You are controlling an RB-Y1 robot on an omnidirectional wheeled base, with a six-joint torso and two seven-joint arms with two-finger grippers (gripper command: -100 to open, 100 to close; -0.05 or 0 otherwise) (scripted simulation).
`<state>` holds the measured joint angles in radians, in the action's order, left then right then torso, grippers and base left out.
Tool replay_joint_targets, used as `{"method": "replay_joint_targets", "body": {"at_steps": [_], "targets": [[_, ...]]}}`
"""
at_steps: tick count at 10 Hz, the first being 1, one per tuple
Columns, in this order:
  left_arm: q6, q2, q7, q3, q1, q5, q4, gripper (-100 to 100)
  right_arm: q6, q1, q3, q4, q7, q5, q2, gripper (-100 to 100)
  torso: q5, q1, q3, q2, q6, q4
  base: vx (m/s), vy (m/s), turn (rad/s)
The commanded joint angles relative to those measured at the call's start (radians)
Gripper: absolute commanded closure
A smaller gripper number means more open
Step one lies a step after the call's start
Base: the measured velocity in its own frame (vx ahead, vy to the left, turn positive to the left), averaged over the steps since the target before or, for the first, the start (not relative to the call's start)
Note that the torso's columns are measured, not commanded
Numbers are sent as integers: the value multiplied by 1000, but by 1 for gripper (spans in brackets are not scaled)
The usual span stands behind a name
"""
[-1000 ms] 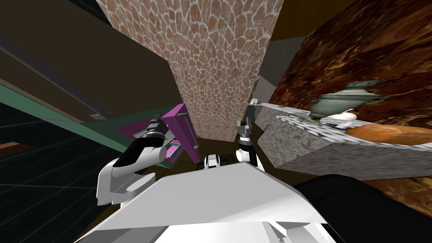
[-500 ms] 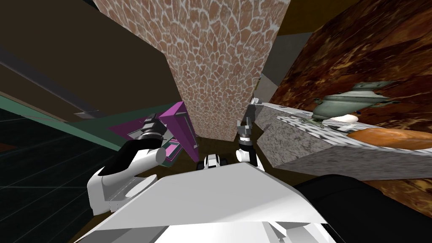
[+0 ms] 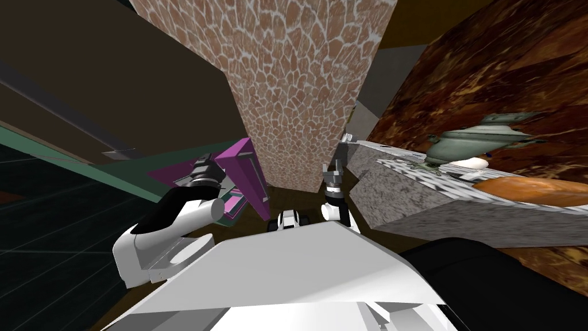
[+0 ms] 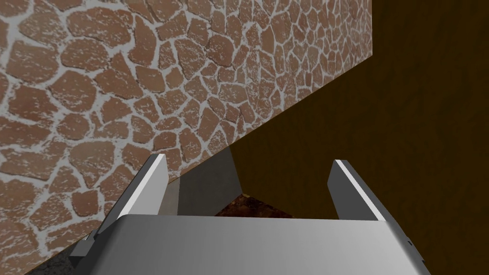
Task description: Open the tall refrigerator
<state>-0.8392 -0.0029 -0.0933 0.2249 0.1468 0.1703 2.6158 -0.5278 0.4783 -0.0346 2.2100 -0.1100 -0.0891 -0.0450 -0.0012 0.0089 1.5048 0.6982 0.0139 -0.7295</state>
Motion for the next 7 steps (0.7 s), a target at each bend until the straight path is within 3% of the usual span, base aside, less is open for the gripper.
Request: {"method": "replay_joint_targets", "body": {"at_steps": [1, 7], "targets": [[29, 1, -1, -1, 1, -9, -1, 100, 0, 0, 0, 0, 0, 0, 0, 0, 3, 0, -4, 5, -3, 2, -6, 4, -17], [82, -21, 2, -18, 54, -24, -3, 100, 0, 0, 0, 0, 0, 0, 0, 0, -5, -7, -6, 10, -1, -6, -11, 4, 0]]}}
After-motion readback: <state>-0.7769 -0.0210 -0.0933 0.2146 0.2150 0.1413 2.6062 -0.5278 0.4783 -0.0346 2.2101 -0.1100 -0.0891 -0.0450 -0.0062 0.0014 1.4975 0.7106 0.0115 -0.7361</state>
